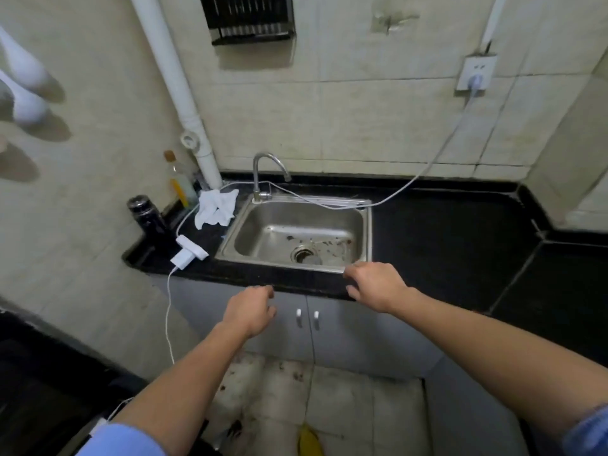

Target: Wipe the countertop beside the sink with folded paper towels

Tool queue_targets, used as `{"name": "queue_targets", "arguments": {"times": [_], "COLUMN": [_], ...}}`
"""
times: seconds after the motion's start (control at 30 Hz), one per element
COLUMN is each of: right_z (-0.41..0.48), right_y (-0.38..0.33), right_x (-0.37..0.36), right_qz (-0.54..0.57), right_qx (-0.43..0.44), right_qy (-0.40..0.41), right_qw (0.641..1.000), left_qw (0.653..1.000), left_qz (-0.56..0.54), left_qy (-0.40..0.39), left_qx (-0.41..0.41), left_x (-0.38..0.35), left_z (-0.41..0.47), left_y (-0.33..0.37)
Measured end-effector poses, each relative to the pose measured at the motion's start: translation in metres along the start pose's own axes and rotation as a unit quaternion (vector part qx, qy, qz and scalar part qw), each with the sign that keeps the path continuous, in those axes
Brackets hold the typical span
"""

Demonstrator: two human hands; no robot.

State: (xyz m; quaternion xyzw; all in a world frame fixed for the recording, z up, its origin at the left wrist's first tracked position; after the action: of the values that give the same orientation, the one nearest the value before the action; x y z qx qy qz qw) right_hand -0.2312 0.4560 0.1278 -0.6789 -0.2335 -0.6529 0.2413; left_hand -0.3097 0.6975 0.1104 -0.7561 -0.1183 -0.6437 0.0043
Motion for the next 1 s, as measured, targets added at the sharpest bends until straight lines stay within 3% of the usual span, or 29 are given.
{"name": "queue_targets", "arguments": {"times": [0.5,0.83,1.0], "right_z": [0.244,0.412,0.454], "right_y": [-0.009,-0.004,-0.011], "right_x": [-0.005,-0.038,-0.064], "right_qz": [0.018,0.051,0.075], "right_qx": [0.058,0.137,0.156], "right_qy": [-0.043,-0.078,-0.120], "right_qw": [0.997,0.986,0.978], "left_qw": [0.998,0.985,0.972], "left_qz": [-0.031,-0.071,-0.113], "left_qy": [0.005,-0.016,-0.035], "left_qx": [0.047,0.155,0.204], "left_x": [0.037,0.051,0.041], "left_z": [0.191,0.306,0.348], "left_y": [-0.114,-0.184,-0.216]}}
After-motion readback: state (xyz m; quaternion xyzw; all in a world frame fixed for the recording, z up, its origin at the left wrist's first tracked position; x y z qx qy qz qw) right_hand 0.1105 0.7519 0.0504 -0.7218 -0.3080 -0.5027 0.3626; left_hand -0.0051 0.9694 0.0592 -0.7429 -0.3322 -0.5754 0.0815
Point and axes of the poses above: each hand's wrist, its own z-axis towards the middle knuckle, its own x-axis out of the back of the hand, y = z × x, the point moved 3 cm from there along z, towards the middle knuckle, and after that the axes turned 3 degrees about x, right-handed, at the moved point
